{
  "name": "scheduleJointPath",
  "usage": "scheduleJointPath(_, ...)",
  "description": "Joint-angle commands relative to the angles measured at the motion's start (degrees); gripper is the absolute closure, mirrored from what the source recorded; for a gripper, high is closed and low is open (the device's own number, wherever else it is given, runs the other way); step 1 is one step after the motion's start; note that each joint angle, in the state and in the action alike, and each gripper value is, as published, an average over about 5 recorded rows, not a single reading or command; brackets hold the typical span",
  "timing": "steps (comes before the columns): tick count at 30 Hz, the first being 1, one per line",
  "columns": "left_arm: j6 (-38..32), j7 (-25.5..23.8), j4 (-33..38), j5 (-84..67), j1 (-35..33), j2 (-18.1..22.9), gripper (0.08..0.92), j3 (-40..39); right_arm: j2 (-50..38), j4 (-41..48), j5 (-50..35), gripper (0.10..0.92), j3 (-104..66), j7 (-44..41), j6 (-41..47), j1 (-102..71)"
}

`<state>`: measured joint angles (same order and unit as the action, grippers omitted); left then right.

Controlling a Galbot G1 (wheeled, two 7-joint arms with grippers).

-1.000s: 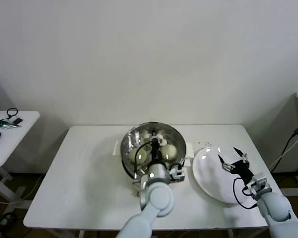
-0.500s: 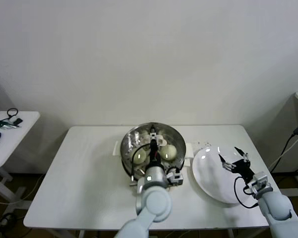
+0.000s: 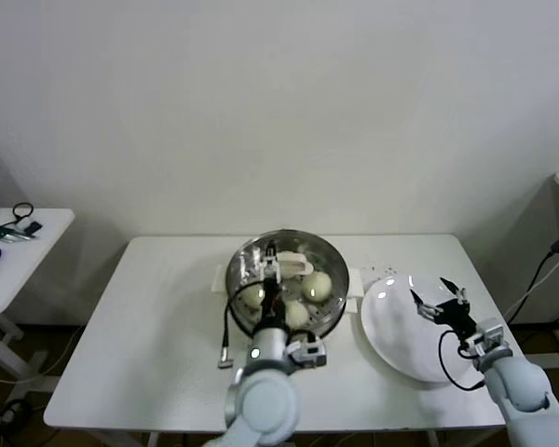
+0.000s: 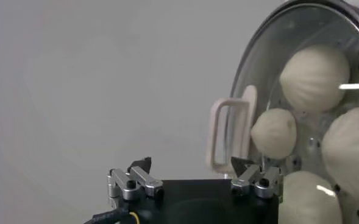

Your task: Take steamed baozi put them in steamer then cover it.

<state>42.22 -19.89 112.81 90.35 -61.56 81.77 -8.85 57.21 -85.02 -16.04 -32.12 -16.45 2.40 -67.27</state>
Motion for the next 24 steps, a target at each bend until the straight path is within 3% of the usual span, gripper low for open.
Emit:
scheduleJointPath(1, 1.5, 11.7, 13.4, -15.8, -6.9, -9.9, 0.177, 4.1, 0.3, -1.4, -2.0, 0.203, -0.9, 0.3, 1.8, -0.7)
scheduleJointPath(5, -5.9, 22.8, 14.5, -28.4, -9.7, -13.1, 0.177, 11.2, 0.7, -1.8, -1.9, 0.203, -1.6, 0.3, 0.9, -1.3)
scheduleJointPath(11, -20.5, 32.6, 14.7, -52.4, -17.3, -16.1, 0.177, 25.8, 1.5, -3.3, -1.7, 0.203, -2.5, 0.5, -0.9, -3.1)
scheduleJointPath(14, -26.2, 34.8, 14.7, -64.6, -21.3, -16.0, 0.177, 33.7, 1.8, -4.1, -1.9, 0.203, -2.9, 0.5, -1.5, -3.7)
scheduleJointPath(19, -37.9, 36.9, 13.3, -84.7, -27.5, -12.4, 0.177, 43.0, 2.9, -5.6, -1.9, 0.203, -3.6, 0.3, -1.9, -5.1)
scheduleJointPath(24, -47.2, 35.1, 6.6, -91.9, -31.0, -8.4, 0.177, 48.0, 4.0, -6.9, -1.8, 0.203, -4.0, 0.3, -2.4, -6.5)
